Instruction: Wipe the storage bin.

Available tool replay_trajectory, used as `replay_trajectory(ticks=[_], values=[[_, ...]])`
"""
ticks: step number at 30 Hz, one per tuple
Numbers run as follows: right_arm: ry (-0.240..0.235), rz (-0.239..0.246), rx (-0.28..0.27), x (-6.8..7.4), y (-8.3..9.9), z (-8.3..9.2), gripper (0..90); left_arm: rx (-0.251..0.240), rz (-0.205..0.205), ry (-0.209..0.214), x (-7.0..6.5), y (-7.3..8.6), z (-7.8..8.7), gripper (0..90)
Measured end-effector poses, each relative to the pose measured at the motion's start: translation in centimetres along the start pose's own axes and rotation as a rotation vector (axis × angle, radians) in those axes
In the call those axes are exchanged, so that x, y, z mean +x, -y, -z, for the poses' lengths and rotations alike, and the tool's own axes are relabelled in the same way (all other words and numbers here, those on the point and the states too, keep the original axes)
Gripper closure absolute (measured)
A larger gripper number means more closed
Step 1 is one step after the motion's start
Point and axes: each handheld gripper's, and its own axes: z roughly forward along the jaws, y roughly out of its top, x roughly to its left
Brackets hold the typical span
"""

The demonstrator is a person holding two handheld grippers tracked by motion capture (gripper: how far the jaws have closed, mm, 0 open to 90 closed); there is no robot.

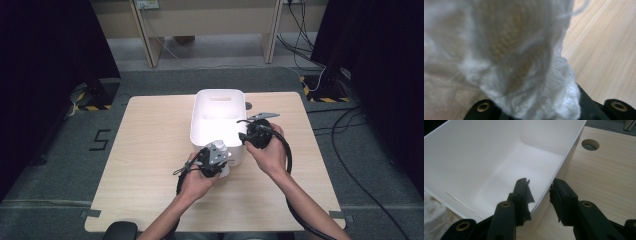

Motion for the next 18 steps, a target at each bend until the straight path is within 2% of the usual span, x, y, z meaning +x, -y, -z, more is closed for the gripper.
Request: replay_trajectory(ticks=[2,7,18], values=[[-0.001,-0.001,-0.001,0.00,0.01,0.00,65.6,-0.011,0.010,0.007,0.01,-0.27,0.22,81.5],[-0.001,0.001,0.000,-0.02,-0.01,0.00,65.6,-0.011,0.003,0.006,0.07,-0.77,0.53,81.5],[-0.001,0.002,0.000,0.00,0.00,0.00,65.5,0.013,-0.011,0.000,-0.14,-0.44,-0.07,81.5]])
